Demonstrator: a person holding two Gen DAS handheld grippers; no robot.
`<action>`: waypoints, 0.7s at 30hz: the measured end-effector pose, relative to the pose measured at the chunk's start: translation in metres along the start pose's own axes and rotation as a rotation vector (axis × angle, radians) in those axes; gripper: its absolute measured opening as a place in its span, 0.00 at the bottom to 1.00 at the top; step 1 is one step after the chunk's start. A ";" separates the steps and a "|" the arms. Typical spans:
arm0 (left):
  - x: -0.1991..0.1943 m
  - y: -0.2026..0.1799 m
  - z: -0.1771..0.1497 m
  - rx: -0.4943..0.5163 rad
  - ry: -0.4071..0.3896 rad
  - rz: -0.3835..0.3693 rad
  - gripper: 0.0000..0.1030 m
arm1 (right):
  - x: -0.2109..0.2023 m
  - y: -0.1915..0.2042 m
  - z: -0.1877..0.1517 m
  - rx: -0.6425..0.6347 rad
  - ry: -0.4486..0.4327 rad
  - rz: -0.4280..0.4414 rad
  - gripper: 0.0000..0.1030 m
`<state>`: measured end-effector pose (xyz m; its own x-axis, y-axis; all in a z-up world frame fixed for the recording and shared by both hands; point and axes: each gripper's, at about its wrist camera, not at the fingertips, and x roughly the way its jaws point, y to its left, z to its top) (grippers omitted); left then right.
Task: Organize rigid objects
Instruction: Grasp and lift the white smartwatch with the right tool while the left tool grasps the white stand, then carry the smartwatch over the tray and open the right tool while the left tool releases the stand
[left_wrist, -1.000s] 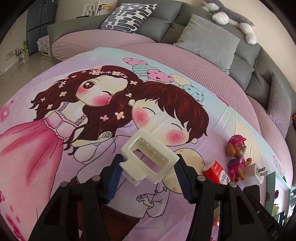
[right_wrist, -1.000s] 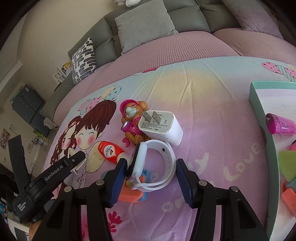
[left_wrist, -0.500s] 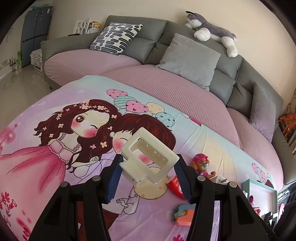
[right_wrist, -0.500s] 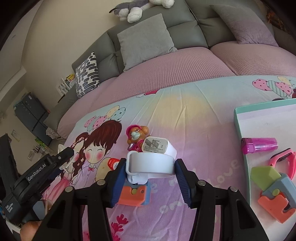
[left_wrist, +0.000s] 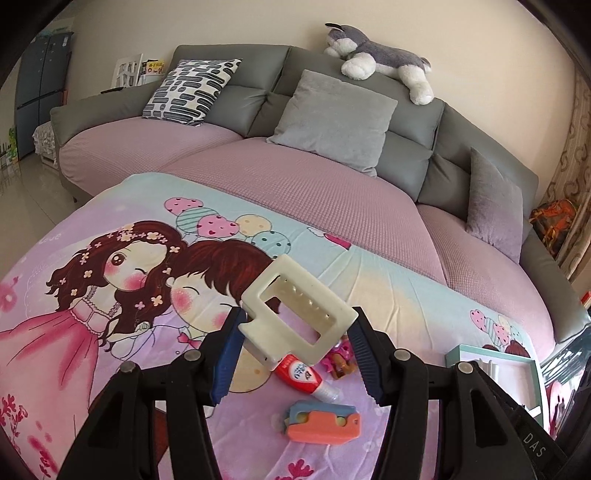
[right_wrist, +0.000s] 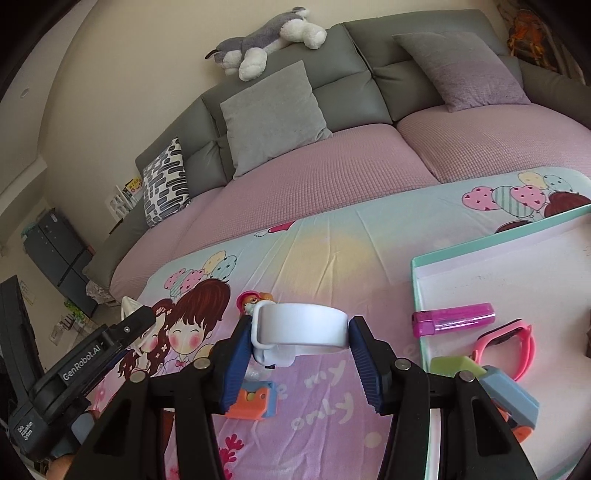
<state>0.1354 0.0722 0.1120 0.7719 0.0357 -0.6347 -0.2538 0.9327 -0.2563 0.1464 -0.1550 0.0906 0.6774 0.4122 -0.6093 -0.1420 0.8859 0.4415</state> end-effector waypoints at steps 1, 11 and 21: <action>0.000 -0.006 -0.001 0.012 0.002 -0.010 0.56 | -0.003 -0.004 0.001 0.007 -0.005 -0.011 0.54; -0.003 -0.081 -0.016 0.123 0.042 -0.128 0.56 | -0.040 -0.056 0.012 0.114 -0.067 -0.133 0.54; 0.002 -0.162 -0.047 0.260 0.116 -0.238 0.57 | -0.076 -0.115 0.018 0.209 -0.114 -0.308 0.54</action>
<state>0.1509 -0.0956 0.1185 0.7162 -0.2200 -0.6624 0.0930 0.9706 -0.2218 0.1242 -0.2923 0.0978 0.7429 0.0964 -0.6624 0.2229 0.8975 0.3807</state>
